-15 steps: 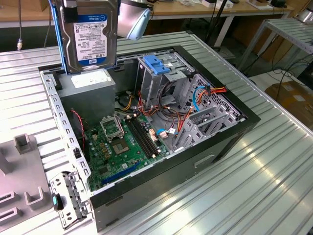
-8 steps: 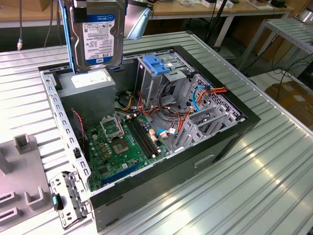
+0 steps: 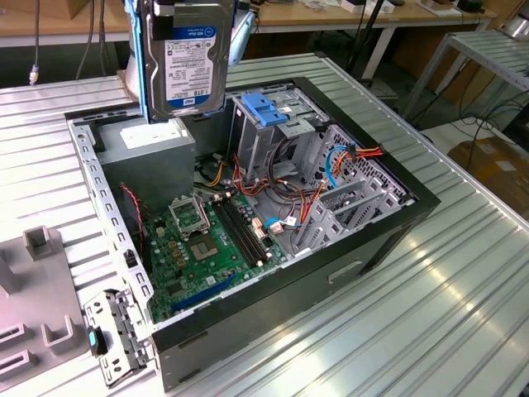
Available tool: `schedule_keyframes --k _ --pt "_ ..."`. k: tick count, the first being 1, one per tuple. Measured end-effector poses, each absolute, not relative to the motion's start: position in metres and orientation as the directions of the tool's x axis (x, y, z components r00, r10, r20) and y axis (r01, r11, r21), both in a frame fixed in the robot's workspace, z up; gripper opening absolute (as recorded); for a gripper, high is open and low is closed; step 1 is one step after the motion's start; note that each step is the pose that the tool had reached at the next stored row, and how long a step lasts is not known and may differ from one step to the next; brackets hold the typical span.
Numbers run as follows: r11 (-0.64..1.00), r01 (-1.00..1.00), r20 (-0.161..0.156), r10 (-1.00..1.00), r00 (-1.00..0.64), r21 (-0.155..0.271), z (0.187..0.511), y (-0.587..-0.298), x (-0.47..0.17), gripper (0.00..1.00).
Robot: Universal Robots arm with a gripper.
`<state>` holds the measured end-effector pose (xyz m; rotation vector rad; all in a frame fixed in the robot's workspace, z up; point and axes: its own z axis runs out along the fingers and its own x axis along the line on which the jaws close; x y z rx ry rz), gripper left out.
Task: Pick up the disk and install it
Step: 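Pick up the disk, then insert the disk into the insertion slot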
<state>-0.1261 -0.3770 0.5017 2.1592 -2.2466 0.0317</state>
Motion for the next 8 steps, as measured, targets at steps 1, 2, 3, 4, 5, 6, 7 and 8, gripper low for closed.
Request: schedule_keyframes --k 1,2,3,4,5,6,7,8 --pt "0.04 -0.999 0.032 -0.999 -0.04 0.003 0.5015 -0.377 -0.1245 0.37" --pt "0.04 -0.999 0.033 -0.999 -0.04 0.003 0.5015 -0.377 -0.123 0.37" --pt "0.04 -0.999 0.033 -0.999 -0.04 0.003 0.5015 -0.3771 -0.1224 0.37" --pt "0.04 -0.999 0.032 -0.999 -0.04 0.003 0.5015 -0.3771 -0.1224 0.37" --pt "0.04 -0.999 0.032 -0.999 -0.04 0.003 0.5015 -0.377 -0.1223 0.37" --pt "0.04 -0.999 0.032 -0.999 -0.04 0.003 0.5015 -0.377 -0.1222 0.37" --pt "0.04 -0.999 0.032 -0.999 -0.04 0.003 0.5015 -0.377 -0.1221 0.37" --pt "0.04 -0.999 0.032 -0.999 -0.04 0.003 0.5015 -0.377 -0.1221 0.37"
